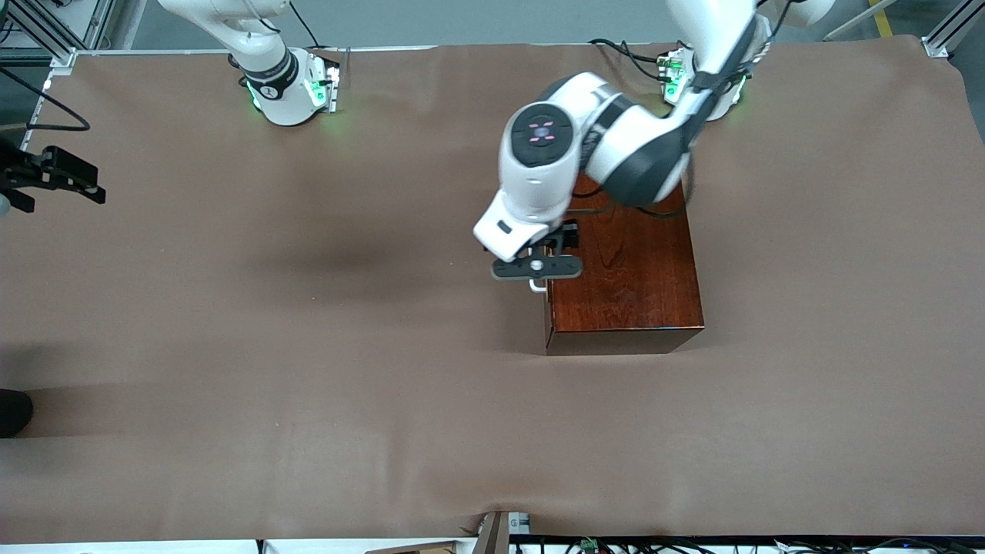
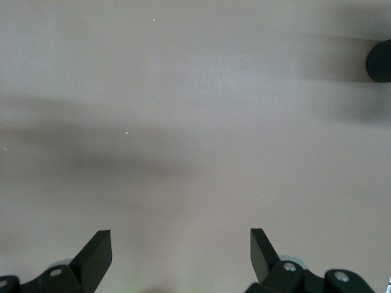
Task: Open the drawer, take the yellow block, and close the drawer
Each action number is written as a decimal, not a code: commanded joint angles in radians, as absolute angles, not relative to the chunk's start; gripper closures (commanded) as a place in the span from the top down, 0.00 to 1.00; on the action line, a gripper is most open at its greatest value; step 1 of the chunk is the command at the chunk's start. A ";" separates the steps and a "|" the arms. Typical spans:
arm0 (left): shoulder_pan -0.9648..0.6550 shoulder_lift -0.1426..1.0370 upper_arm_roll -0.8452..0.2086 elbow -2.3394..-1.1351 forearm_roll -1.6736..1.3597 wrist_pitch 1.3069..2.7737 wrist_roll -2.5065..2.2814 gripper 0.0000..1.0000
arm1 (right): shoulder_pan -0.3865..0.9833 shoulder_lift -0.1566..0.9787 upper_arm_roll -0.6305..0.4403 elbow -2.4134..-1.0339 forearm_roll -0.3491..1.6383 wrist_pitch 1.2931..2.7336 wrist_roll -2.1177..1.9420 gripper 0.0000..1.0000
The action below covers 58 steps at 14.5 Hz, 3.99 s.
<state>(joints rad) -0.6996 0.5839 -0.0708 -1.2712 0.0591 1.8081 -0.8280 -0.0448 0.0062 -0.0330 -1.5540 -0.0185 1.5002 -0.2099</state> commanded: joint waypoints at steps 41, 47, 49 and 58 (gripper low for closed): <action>-1.017 0.848 0.137 -1.181 0.141 2.017 -1.201 1.00 | -0.078 0.043 -0.017 -1.513 -0.021 1.482 -0.212 1.00; -1.017 0.862 0.109 -1.181 0.141 2.178 -1.348 1.00 | -0.075 0.041 -0.017 -1.513 -0.021 1.482 -0.212 1.00; -1.017 0.864 0.106 -1.180 0.141 2.187 -1.387 1.00 | -0.075 0.041 -0.017 -1.513 -0.021 1.482 -0.212 1.00; -1.054 0.887 0.106 -1.172 0.141 2.321 -1.434 1.00 | -0.080 0.051 -0.018 -1.511 -0.029 1.491 -0.221 1.00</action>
<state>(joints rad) -1.0243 0.8259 0.1261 -1.2214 0.1642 2.1681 -1.3749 -0.0577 0.0347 -0.0329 -1.5351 -0.0185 1.4984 -0.2098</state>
